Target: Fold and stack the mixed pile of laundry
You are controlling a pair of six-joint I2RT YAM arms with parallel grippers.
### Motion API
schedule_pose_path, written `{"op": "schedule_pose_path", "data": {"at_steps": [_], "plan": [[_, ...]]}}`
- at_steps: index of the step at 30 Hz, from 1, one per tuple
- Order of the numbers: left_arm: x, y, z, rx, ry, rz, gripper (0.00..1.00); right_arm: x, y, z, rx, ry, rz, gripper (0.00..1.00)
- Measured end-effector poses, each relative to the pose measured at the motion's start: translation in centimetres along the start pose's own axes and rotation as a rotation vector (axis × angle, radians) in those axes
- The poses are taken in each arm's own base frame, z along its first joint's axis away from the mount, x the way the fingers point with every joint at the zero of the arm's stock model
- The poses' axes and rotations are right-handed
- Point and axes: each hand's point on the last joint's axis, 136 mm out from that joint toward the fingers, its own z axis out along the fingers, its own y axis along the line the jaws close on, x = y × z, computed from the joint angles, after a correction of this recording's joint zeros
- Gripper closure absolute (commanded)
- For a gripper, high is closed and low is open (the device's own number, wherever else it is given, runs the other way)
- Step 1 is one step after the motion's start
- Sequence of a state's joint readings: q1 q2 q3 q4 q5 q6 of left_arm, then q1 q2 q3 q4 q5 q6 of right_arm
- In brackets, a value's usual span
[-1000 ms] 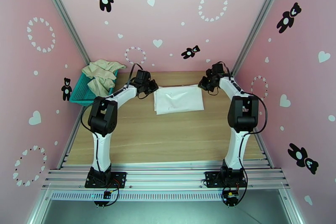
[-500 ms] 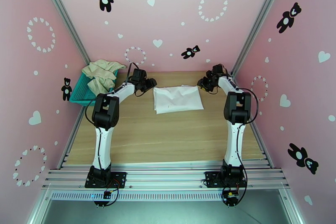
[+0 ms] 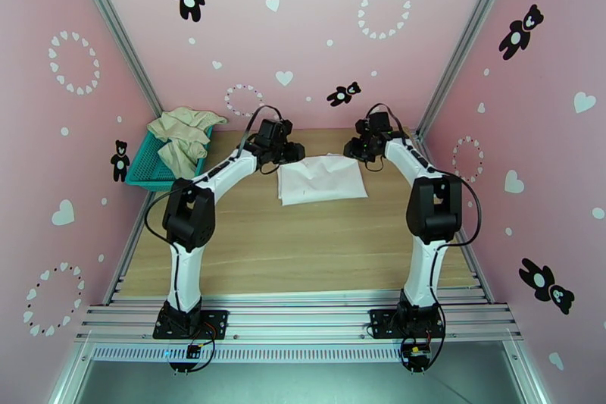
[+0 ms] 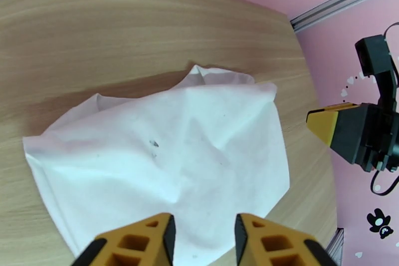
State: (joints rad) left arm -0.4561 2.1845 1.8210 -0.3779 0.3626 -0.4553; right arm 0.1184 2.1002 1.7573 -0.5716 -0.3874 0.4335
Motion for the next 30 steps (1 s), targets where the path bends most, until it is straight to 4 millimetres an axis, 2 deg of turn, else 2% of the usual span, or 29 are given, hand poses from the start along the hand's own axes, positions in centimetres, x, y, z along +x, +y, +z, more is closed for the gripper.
{"op": "schedule_pose_path", "data": {"at_steps": [4,7,11,17,20,26,30], "plan": [[1.3,3.7,4.0,-0.049,0.064,-0.027,0.62,0.2,-2.3,3.3,0.018,0.043,0.015,0.77],[1.4,5.5,5.6,-0.068,0.080,-0.043,0.62,-0.8,-3.4,5.3,0.023,0.045,0.015,0.78],[-0.1,6.7,6.0,-0.077,0.060,-0.057,0.59,-2.3,-4.4,6.8,0.010,0.030,0.028,0.77],[-3.1,8.9,5.5,-0.087,0.004,-0.078,0.59,-3.2,-5.9,8.1,-0.015,0.023,0.082,0.75],[-3.5,10.2,5.4,-0.101,0.000,-0.093,0.58,-3.7,-6.5,8.4,-0.036,0.024,0.106,0.72],[-3.1,10.9,5.0,-0.126,0.027,-0.094,0.52,-4.2,-5.7,7.4,-0.091,0.027,0.144,0.51],[-2.8,10.6,3.4,-0.149,0.032,-0.085,0.47,-3.9,-4.8,4.8,-0.083,0.022,0.126,0.31]]}}
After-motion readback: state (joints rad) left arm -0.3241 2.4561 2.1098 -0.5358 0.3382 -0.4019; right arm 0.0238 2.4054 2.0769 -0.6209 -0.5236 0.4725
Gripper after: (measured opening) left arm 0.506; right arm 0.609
